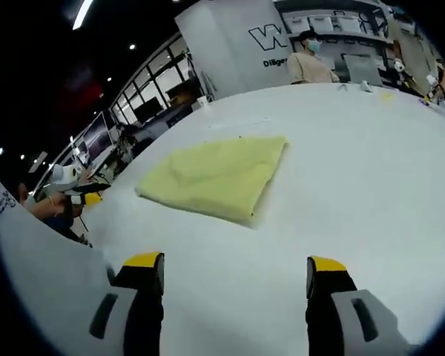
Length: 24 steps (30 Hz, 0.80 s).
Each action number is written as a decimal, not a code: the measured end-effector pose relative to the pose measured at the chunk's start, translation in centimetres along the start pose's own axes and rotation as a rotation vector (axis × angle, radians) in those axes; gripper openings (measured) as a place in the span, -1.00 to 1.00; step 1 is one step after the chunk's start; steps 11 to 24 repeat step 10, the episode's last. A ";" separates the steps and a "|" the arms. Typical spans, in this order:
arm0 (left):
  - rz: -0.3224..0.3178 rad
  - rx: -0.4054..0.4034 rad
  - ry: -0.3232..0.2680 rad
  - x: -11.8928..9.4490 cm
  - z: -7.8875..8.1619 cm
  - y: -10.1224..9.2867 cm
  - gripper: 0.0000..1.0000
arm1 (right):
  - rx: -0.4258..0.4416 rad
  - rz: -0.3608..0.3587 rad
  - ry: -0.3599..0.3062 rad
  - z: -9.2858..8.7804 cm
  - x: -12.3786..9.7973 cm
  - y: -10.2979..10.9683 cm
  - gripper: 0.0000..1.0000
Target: Fold the garment on the visible template until the final outline fits inside the template.
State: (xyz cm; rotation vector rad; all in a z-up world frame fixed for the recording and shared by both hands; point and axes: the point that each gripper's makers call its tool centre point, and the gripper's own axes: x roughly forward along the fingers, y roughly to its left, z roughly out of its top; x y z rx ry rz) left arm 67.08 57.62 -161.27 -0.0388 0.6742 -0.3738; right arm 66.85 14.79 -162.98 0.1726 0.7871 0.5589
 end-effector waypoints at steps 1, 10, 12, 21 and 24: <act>0.000 0.000 0.001 0.0 0.0 0.0 0.82 | -0.001 0.000 0.000 0.0 0.0 0.0 0.52; 0.009 -0.004 -0.007 -0.3 0.2 0.7 0.82 | 0.001 -0.006 -0.007 0.4 -0.1 0.1 0.51; 0.009 -0.004 -0.007 -0.3 0.2 0.7 0.82 | 0.001 -0.006 -0.007 0.4 -0.1 0.1 0.51; 0.009 -0.004 -0.007 -0.3 0.2 0.7 0.82 | 0.001 -0.006 -0.007 0.4 -0.1 0.1 0.51; 0.009 -0.004 -0.007 -0.3 0.2 0.7 0.82 | 0.001 -0.006 -0.007 0.4 -0.1 0.1 0.51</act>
